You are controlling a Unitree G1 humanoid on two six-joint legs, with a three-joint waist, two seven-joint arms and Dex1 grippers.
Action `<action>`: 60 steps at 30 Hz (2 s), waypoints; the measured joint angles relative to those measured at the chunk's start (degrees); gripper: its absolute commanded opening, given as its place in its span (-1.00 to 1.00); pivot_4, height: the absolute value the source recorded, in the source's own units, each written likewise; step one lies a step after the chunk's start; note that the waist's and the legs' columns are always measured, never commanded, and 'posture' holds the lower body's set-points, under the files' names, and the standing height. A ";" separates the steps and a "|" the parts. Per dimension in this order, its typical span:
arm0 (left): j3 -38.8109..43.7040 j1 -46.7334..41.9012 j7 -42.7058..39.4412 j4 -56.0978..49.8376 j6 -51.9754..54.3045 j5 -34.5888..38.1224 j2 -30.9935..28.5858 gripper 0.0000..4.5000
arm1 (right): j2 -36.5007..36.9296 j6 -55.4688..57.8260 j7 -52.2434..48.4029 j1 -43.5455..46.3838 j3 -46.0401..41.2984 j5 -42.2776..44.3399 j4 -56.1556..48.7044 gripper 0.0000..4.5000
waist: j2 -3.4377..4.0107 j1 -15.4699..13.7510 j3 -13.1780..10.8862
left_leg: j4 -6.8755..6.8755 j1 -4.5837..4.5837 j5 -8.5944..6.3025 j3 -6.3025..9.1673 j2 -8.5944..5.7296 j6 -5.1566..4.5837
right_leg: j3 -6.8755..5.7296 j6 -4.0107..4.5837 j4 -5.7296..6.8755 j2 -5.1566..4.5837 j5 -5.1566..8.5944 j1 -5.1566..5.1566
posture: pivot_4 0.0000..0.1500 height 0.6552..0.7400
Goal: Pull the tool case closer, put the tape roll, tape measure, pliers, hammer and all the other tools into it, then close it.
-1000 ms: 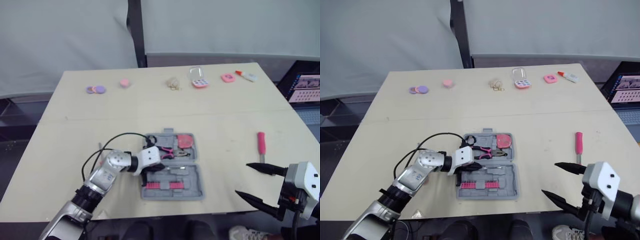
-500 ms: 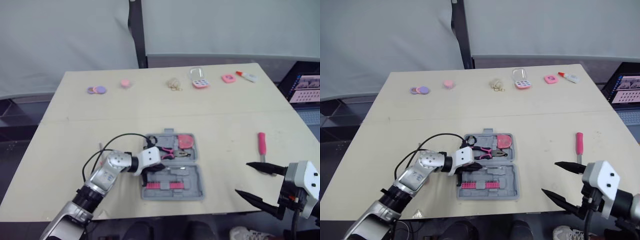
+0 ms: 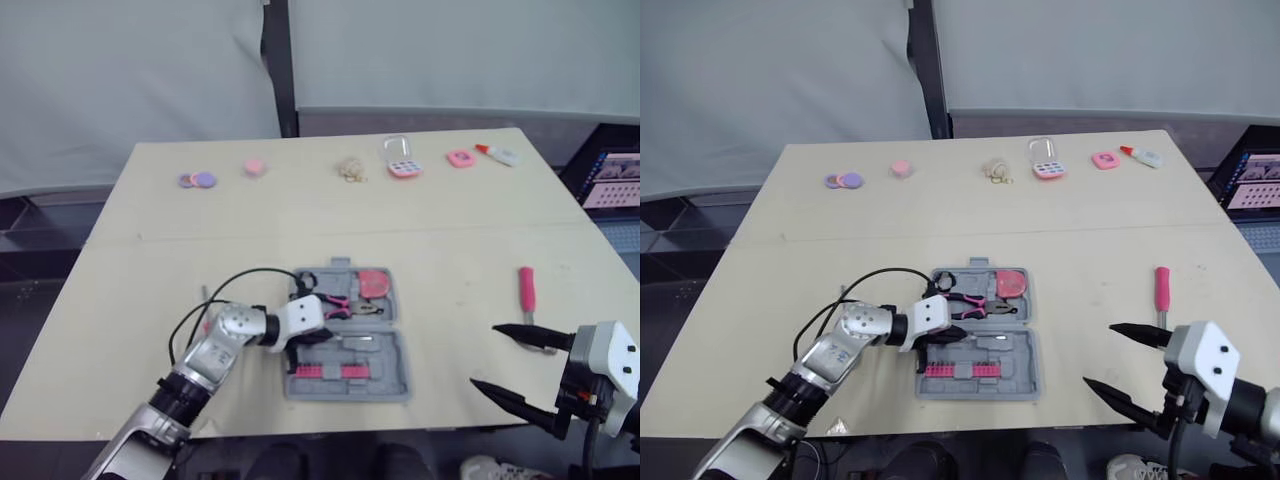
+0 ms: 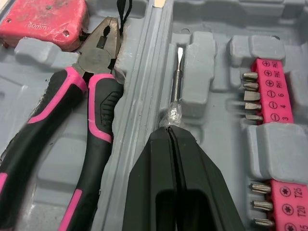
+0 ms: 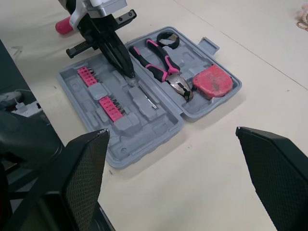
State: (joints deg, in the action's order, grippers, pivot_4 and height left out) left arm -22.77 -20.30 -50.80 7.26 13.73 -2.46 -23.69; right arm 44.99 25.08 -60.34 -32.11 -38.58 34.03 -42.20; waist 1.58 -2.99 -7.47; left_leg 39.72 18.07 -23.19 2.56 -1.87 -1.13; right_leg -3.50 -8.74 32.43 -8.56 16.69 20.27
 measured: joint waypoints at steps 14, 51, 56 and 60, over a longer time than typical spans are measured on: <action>24.70 10.34 -4.09 -25.85 26.13 27.84 -9.03 -0.98 | 0.88 -0.15 0.23 5.72 5.96 -0.93 2.25 1.00 | -0.33 1.47 -2.02 | 0.21 1.17 0.22 0.01 0.40 0.40 | -0.65 0.00 0.78 0.37 0.01 1.35 | 1.00 1.00; 56.09 60.75 -12.53 -35.68 -4.23 36.29 -6.26 0.97 | -0.43 -5.60 0.40 4.30 16.97 -3.49 7.10 1.00 | -0.43 1.22 -2.96 | 0.16 1.23 0.03 -0.03 0.40 0.22 | -0.71 0.21 0.24 0.25 0.12 1.31 | 1.00 1.00; 50.66 51.42 -11.38 -40.96 -2.96 37.71 -10.70 0.97 | -0.07 2.64 5.44 3.50 14.78 -1.49 5.68 1.00 | -0.41 1.13 -2.97 | 0.22 1.20 0.03 -0.03 0.34 0.23 | -0.70 0.18 0.44 0.23 0.10 1.31 | 1.00 1.00; 45.91 47.29 -10.23 -44.55 -1.08 39.26 -12.45 0.97 | -0.77 10.18 11.08 1.21 11.36 1.76 1.30 1.00 | -0.30 1.65 -2.99 | 0.19 1.18 0.02 -0.06 0.41 0.25 | -0.72 0.13 0.66 0.35 0.07 1.32 | 1.00 1.00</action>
State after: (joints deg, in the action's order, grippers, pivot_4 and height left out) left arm 23.14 26.99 -61.03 -37.29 12.65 36.79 -36.14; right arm 44.23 35.26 -49.26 -30.89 -27.22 35.79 -40.91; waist 1.28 -1.34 -10.47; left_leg 39.92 19.24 -23.17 2.49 -1.46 -0.88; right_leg -4.22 -8.60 33.08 -8.21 16.76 21.60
